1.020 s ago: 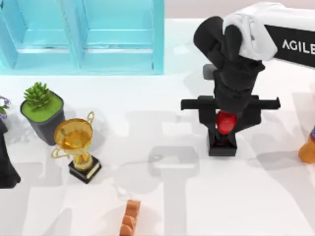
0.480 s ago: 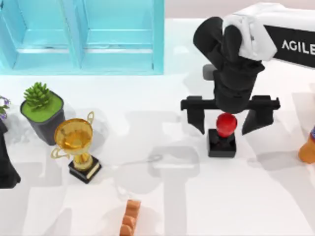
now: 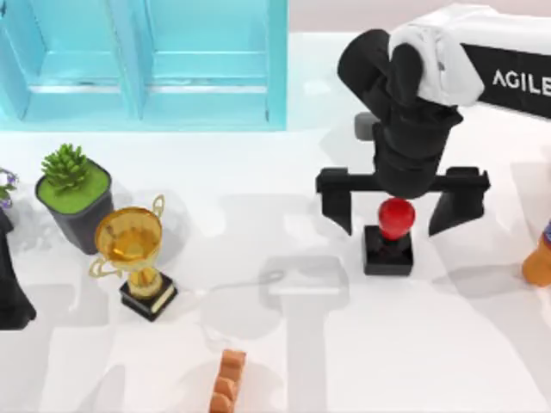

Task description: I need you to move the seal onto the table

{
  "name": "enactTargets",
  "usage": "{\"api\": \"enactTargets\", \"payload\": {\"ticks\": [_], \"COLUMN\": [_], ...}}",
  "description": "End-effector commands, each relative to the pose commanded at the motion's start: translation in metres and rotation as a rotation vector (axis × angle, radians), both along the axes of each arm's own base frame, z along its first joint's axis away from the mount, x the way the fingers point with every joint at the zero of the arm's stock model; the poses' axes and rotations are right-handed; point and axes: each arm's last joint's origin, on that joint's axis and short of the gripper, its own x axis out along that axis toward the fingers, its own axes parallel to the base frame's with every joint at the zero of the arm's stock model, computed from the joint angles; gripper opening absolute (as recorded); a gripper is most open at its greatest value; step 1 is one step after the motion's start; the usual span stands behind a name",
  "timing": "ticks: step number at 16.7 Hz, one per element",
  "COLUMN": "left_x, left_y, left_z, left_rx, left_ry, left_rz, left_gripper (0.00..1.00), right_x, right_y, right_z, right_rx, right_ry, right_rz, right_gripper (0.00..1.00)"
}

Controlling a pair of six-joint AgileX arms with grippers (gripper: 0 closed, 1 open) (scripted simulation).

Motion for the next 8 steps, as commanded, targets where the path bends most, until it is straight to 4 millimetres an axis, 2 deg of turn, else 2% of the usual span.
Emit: {"api": "enactTargets", "payload": {"ticks": [2,4,8], "left_x": [0.000,0.000,0.000], "left_y": [0.000,0.000,0.000], "left_z": [0.000,0.000,0.000], "left_rx": [0.000,0.000,0.000], "left_ry": [0.000,0.000,0.000], "left_rz": [0.000,0.000,0.000], "left_gripper": [1.00,1.00,1.00], "right_x": [0.002,0.007,0.012], "right_y": [0.001,0.004,0.008], "right_z": [0.006,0.022,0.081], "right_rx": [-0.003,-0.007,-0.002], "right_ry": [0.005,0.011,0.008], "right_rz": [-0.003,-0.006,-0.004], "right_gripper": [1.00,1.00,1.00]}}
